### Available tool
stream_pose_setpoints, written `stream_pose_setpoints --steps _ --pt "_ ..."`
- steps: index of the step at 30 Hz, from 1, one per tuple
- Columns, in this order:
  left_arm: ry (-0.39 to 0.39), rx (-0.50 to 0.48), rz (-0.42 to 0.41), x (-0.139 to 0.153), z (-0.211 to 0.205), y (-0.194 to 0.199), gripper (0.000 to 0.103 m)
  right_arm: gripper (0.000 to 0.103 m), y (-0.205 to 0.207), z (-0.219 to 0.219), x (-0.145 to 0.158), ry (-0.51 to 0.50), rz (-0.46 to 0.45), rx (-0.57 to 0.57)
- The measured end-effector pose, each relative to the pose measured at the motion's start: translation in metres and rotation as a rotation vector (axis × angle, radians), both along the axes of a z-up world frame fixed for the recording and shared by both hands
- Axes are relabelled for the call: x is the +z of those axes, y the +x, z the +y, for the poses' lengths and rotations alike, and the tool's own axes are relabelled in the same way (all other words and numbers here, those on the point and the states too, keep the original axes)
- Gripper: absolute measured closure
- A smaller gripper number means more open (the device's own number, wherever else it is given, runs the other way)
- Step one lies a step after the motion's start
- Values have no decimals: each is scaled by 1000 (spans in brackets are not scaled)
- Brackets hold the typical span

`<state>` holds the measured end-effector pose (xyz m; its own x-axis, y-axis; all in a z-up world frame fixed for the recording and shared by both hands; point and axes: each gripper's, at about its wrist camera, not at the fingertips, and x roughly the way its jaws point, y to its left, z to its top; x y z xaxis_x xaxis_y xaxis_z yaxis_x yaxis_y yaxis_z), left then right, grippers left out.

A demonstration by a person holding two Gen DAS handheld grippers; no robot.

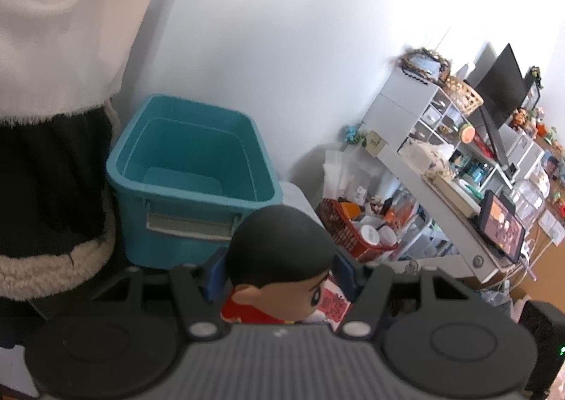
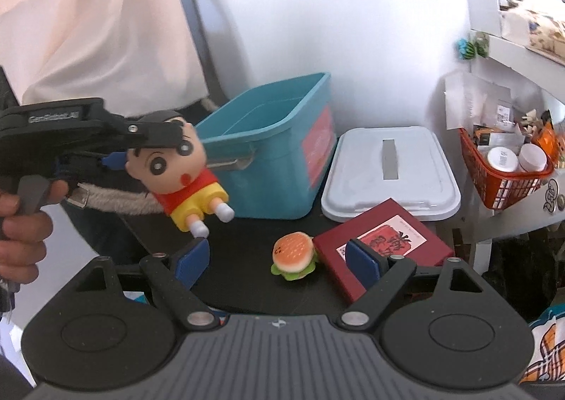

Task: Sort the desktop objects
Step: 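Lift the figurine with the left tool up off the table, then carry the figurine with the left tool over the teal bin and lower it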

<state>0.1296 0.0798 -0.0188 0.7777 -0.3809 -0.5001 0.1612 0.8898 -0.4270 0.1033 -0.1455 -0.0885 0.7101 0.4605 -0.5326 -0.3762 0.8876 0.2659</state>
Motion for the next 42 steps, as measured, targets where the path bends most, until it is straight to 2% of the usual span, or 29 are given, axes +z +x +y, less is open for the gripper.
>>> stream_pose_setpoints --steps 9,13,22,26,36,42 --pt "16 30 -14 6 -4 3 39 15 14 -8 -8 34 29 -32" --pt "38 48 -9 10 -8 9 39 15 16 -5 -15 17 45 -30" --pt "82 57 -18 29 -22 26 39 15 11 -4 -14 43 36 -22" --pt "101 94 -36 41 -24 34 39 15 11 -7 -14 64 41 -25" --pt "181 136 -29 57 -30 66 39 15 16 -19 -15 110 40 -65" --pt "199 182 17 52 -25 94 39 15 19 -20 -18 116 45 -76"
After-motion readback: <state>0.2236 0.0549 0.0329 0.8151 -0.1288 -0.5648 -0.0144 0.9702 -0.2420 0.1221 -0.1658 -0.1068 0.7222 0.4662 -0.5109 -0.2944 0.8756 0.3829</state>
